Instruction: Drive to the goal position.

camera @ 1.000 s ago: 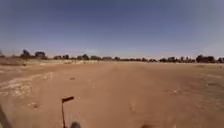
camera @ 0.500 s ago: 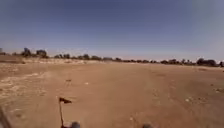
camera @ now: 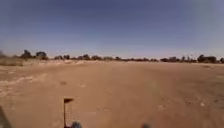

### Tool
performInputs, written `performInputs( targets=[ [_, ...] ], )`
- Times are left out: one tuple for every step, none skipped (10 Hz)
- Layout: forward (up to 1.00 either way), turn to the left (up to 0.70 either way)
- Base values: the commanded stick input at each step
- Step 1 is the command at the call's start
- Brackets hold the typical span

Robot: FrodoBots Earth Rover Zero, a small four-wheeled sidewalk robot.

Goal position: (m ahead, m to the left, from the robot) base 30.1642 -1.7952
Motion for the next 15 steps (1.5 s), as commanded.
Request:
performInputs(
  targets=[
    [0.7, 0.0],
    [0.7, 0.0],
    [0.7, 0.0],
    [0.7, 0.0],
    [0.7, 0.0],
    [0.7, 0.0],
    [0.7, 0.0],
    [0.7, 0.0],
    [0.7, 0.0],
    [0.7, 0.0],
    [0.7, 0.0],
    [0.7, 0.0],
    [0.7, 0.0],
    [0.7, 0.0],
    [0.7, 0.0]
  ],
)
